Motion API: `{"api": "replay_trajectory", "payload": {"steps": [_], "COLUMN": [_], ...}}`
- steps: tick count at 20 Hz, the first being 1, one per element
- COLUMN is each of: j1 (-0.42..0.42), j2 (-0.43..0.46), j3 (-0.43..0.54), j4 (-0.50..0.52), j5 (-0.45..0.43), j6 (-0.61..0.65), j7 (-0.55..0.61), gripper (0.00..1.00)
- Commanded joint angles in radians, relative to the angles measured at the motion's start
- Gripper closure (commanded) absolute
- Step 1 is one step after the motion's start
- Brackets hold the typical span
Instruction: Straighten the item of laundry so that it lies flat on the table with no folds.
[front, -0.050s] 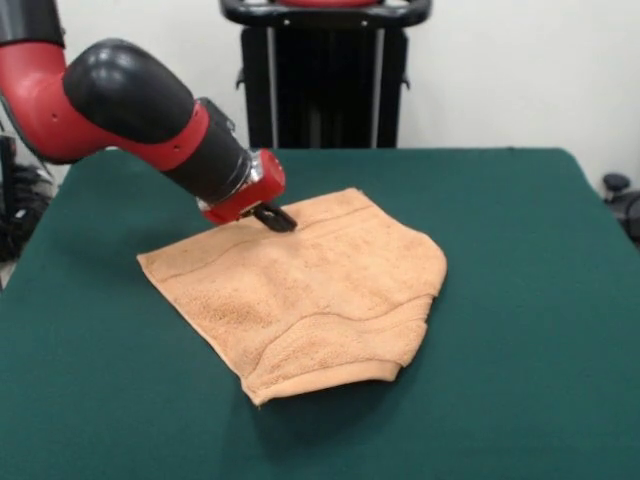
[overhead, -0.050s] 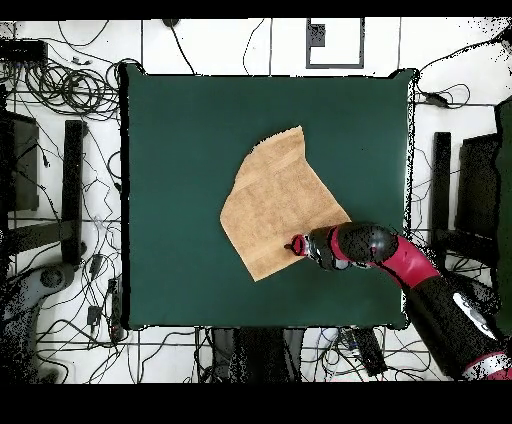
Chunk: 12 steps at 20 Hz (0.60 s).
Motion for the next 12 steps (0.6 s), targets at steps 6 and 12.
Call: {"api": "replay_trajectory", "payload": {"steps": [6,12], "j1": [0.353,0.544], "j2": [0.089,0.140], "j3": [-0.540,-0.788], "j4": [-0.403,-0.442], "j5": [-0.363,-0.195], "j6": [-1.084,-1.084], "j7": [0.230,0.324], "gripper": [1.00,1.00]}}
